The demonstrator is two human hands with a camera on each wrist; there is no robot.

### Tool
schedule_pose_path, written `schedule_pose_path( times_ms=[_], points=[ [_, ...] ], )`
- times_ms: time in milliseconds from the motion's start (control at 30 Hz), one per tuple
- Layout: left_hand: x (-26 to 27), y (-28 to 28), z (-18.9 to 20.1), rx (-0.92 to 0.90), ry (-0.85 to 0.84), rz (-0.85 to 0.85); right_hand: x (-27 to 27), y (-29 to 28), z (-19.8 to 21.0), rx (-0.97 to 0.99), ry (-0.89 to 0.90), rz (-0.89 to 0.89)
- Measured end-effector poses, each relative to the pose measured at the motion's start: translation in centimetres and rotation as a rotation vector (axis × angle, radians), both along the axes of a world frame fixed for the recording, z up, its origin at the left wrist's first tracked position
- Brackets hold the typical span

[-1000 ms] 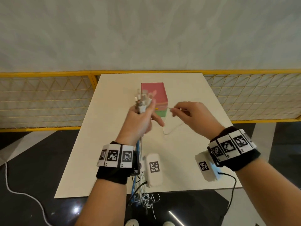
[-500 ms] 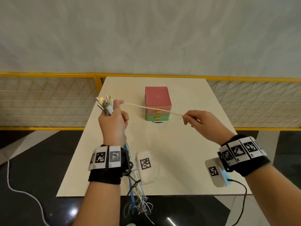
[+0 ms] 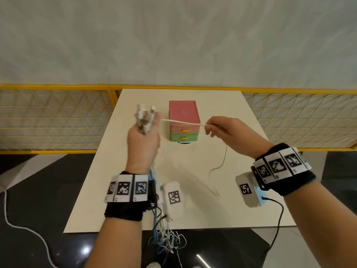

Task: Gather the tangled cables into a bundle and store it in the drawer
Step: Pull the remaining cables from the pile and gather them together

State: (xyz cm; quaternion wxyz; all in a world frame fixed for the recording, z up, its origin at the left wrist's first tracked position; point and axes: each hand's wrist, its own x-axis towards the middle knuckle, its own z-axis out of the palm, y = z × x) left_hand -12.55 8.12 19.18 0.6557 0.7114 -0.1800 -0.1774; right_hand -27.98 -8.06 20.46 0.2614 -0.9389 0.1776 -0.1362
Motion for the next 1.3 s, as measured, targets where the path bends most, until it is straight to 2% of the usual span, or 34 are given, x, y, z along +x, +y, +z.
schedule_pose_path(
  times_ms=[67, 133, 300, 367, 433, 500, 533, 600, 667, 767, 833, 900, 967, 1033, 1100, 1167, 1300],
  points=[
    [1.4, 0.9, -0.1, -0.058, 0.071, 0.125, -1.2, -0.8, -0.6, 0.054, 0.067, -0.067],
    [2.2, 1.5, -0.3, -0.109, 0.104, 0.173, -2.0, -0.7, -0.7, 0.105, 0.128, -0.091],
    [2.0, 1.7, -0.8, -0.191, 0.128, 0.161, -2.4, 3.6, 2.0, 0.364, 0.128, -0.001],
    [1.8, 1.8, -0.7, -0.197, 0.125, 0.135, -2.6, 5.2, 2.5, 0.427, 0.188, 0.039],
    [1.4, 2.0, -0.7, -0.183, 0.096, 0.053, -2.9, 5.9, 2.0, 0.332, 0.342, 0.074],
    [0.8, 2.0, -0.6, -0.16, 0.07, -0.041, -3.3, 5.8, 1.3, 0.096, 0.485, 0.114],
    [0.5, 1.9, -0.5, -0.143, 0.061, -0.08, -3.4, 5.7, 0.9, -0.003, 0.5, 0.124],
    [-0.1, 1.6, -0.4, -0.118, 0.064, -0.157, -3.4, 5.5, 0.4, -0.059, 0.434, 0.107],
    [-1.0, 1.4, -0.1, -0.09, 0.045, -0.269, -2.9, 5.6, -0.2, -0.004, 0.317, 0.084],
    [-2.5, 1.4, 0.5, -0.019, -0.12, -0.496, -1.7, 6.2, -1.0, 0.1, 0.173, 0.107],
    [-3.3, 1.1, 0.7, -0.037, -0.161, -0.648, -0.6, 7.1, -1.1, 0.221, 0.093, 0.144],
    [-3.8, 0.8, 0.7, 0.005, -0.227, -0.746, 0.3, 8.2, -1.4, 0.446, -0.006, 0.173],
    [-3.8, 0.7, 0.8, 0.089, -0.316, -0.779, 1.0, 9.0, -1.8, 0.648, -0.086, 0.186],
    [-3.5, 0.8, 1.0, 0.096, -0.36, -0.748, 1.3, 9.4, -2.4, 0.777, -0.119, 0.187],
    [-3.0, 1.0, 1.4, 0.051, -0.378, -0.691, 1.2, 9.7, -2.9, 0.785, -0.074, 0.183],
    [-2.6, 1.1, 1.6, -0.01, -0.372, -0.653, 1.1, 10.1, -3.4, 0.708, 0.015, 0.222],
    [-2.9, 1.2, 1.9, -0.112, -0.297, -0.627, 0.9, 10.9, -4.5, 0.748, 0.038, 0.287]
  ],
)
